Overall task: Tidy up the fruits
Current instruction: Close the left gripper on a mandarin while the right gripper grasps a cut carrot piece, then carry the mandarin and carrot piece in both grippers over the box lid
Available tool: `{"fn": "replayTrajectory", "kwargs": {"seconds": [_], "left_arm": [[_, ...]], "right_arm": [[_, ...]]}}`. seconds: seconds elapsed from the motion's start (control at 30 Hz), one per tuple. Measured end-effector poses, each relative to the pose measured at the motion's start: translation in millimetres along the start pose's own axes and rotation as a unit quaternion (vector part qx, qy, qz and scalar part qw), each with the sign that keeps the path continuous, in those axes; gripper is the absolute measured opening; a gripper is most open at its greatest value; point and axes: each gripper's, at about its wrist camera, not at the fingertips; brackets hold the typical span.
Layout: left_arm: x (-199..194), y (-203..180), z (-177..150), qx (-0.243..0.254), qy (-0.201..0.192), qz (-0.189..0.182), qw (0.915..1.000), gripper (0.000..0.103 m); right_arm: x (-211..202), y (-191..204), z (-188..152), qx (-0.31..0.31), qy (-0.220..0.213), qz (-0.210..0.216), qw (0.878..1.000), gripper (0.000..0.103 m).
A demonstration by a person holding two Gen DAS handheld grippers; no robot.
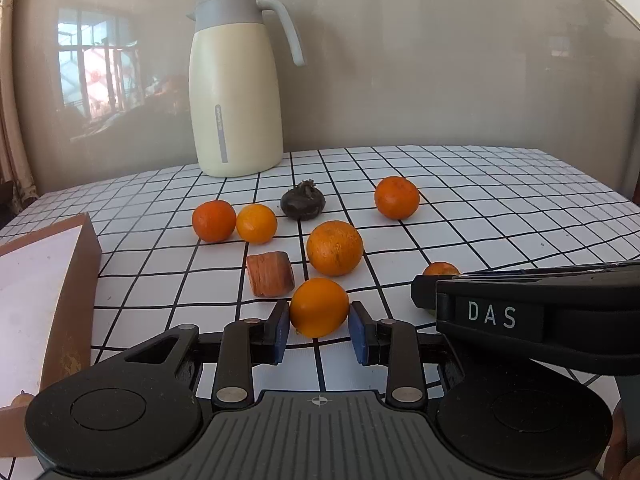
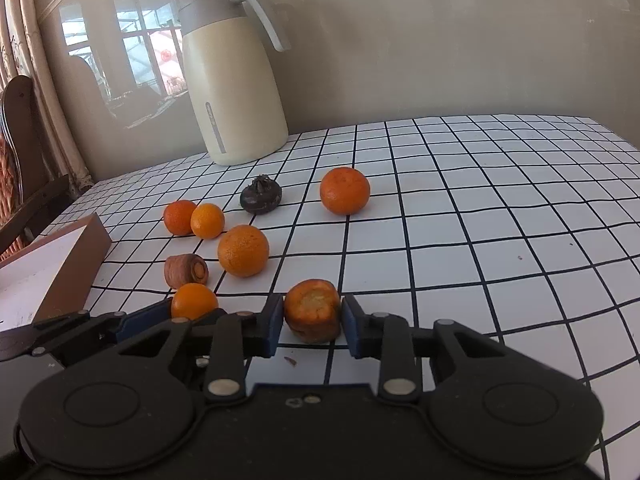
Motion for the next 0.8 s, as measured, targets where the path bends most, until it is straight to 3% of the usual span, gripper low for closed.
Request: {"fn": "replayTrajectory", "kwargs": {"seconds": [0.57,0.8], "left_arm": [[-25,22,-1,-0.027,-0.021,-0.006,0.9994,0.032],[-42,37,-4,-0.031,-0.028,-0.004,0.9991,0.032]], "right_arm": [[-32,3,-1,-0.022,-0.036,0.018,0.999,0.022],[-38,10,-7,-0.033,-0.032,0.025,0.999,0.022]]}}
Point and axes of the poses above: each gripper's, at about its wrist camera, not at the fingertips, and x roughly the way its jaws point, y to its left, z to its top, and after that the axes turned 2 degrees about -y, right-handed
